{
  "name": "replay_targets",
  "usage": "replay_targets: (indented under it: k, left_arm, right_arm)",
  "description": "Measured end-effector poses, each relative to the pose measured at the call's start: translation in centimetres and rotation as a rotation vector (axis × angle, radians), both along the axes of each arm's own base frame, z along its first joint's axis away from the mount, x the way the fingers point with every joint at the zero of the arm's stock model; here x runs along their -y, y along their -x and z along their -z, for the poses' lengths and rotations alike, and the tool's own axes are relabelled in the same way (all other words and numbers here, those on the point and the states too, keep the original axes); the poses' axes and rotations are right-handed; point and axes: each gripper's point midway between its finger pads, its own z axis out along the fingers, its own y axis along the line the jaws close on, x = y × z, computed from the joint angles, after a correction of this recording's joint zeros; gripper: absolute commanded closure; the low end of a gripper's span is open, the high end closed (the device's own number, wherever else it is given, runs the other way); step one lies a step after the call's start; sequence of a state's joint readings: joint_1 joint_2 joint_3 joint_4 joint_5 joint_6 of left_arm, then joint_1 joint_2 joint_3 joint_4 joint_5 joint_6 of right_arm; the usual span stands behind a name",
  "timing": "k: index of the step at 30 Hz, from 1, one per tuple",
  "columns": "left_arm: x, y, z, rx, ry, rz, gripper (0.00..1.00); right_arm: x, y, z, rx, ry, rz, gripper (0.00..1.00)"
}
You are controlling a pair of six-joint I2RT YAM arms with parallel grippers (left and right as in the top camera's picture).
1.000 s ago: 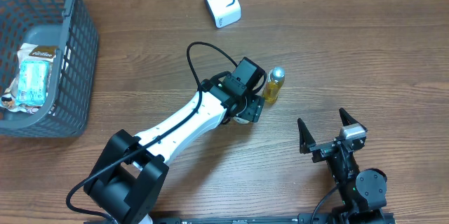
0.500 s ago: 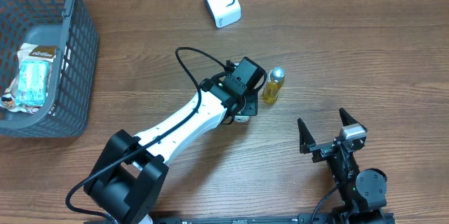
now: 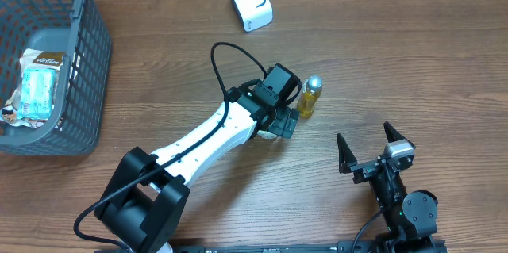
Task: Scan the item barcode
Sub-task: 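Hold the Kleenex pack and rotate it beside the soap bottle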
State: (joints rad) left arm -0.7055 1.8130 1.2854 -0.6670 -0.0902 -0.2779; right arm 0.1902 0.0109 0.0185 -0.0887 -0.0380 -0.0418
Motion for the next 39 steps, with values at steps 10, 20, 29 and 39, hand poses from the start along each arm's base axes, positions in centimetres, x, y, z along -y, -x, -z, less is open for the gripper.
replay_targets:
  k: [10, 20, 29, 39]
  left_arm:
    - [0.5, 0.1, 0.5, 0.001, -0.015, 0.099, 0.0]
    - [0.5, 0.0, 1.8, -0.015, -0.038, 0.122, 0.32]
    - [0.6, 0.0, 1.5, -0.042, 0.006, -0.007, 0.48]
    - [1.0, -0.4, -0.1, -0.092, 0.106, -0.295, 0.45]
  right_arm:
    - [0.0, 0.0, 0.0, 0.0, 0.0, 0.0, 0.0]
    - [0.0, 0.0, 0.0, -0.001, -0.001, 0.0, 0.0]
    - [0.0, 0.0, 0.0, 0.0, 0.0, 0.0, 0.0]
    - [0.0, 0.0, 0.0, 0.0, 0.0, 0.0, 0.0]
